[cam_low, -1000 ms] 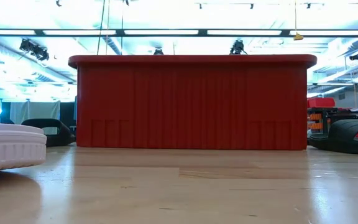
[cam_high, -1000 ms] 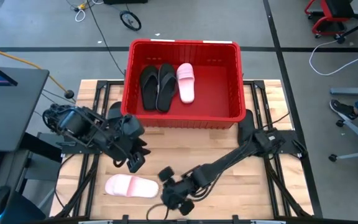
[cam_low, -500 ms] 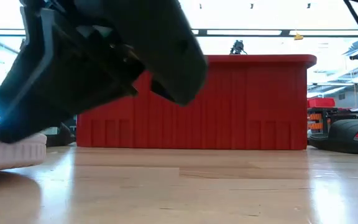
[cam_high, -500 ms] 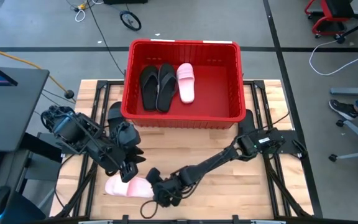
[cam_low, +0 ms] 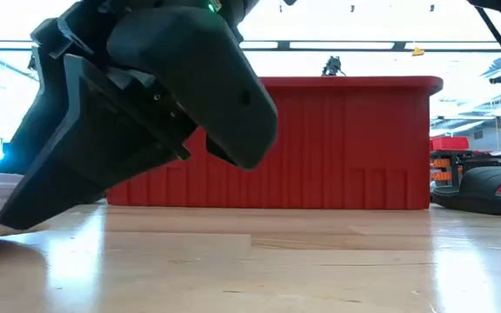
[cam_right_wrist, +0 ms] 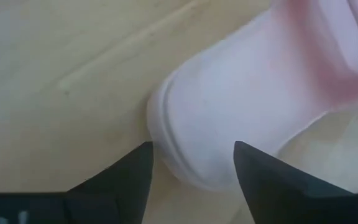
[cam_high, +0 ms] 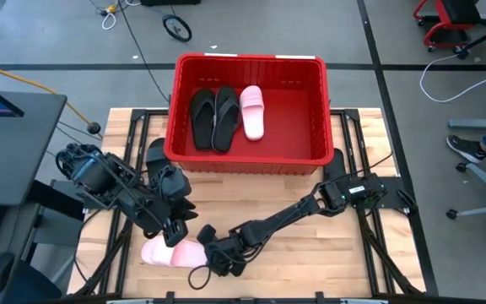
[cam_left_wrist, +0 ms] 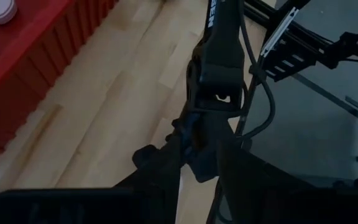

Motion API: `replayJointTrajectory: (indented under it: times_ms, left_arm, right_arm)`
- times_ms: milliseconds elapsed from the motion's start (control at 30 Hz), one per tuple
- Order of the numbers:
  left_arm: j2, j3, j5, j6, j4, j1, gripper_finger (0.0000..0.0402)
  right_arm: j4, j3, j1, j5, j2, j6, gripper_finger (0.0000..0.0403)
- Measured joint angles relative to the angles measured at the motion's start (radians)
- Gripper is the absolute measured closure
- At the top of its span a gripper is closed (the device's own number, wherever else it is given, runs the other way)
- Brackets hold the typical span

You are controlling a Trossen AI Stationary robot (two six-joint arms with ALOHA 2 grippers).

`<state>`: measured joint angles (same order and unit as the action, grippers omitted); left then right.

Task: Pick and place slides into bin
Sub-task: Put the pink slipper into the red bin

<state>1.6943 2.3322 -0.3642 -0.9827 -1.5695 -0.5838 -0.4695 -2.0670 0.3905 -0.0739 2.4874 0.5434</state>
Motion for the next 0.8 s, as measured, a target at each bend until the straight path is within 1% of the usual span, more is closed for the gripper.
replayJointTrajectory:
  times_ms: [100, 233, 333, 467, 500, 533, 633, 700, 800]
  left_arm:
    - [0.000, 0.000, -0.001, 0.001, 0.000, 0.000, 0.0290]
    - [0.000, 0.000, -0.001, 0.006, 0.000, 0.000, 0.0290]
    - [0.000, 0.000, -0.004, 0.006, 0.000, 0.000, 0.0290]
    - [0.000, 0.000, -0.014, 0.006, 0.000, 0.000, 0.0292]
    - [0.000, 0.000, -0.016, 0.006, 0.001, 0.000, 0.0293]
    - [0.000, 0.000, -0.016, 0.006, 0.000, 0.000, 0.0294]
    - [0.000, 0.000, -0.017, 0.006, 0.001, 0.000, 0.0296]
    - [0.000, 0.000, -0.024, 0.006, 0.000, 0.000, 0.0296]
    - [0.000, 0.000, -0.032, 0.006, 0.001, 0.000, 0.0297]
  right_arm:
    - [0.004, 0.000, 0.000, 0.036, 0.000, 0.001, 0.0200]
    - [0.015, 0.000, 0.000, 0.084, 0.009, 0.000, 0.0250]
    - [0.018, 0.000, -0.002, 0.087, 0.017, 0.000, 0.0294]
    - [0.022, 0.000, -0.004, 0.086, 0.019, -0.014, 0.0369]
    - [0.024, 0.000, -0.004, 0.086, 0.019, -0.026, 0.0382]
    - [0.024, 0.000, -0.004, 0.086, 0.019, -0.042, 0.0388]
    - [0.018, 0.000, -0.003, 0.085, 0.010, -0.112, 0.0385]
    - [-0.006, 0.000, 0.000, 0.085, -0.007, -0.163, 0.0392]
    - [-0.029, 0.000, 0.011, 0.112, -0.043, -0.253, 0.0394]
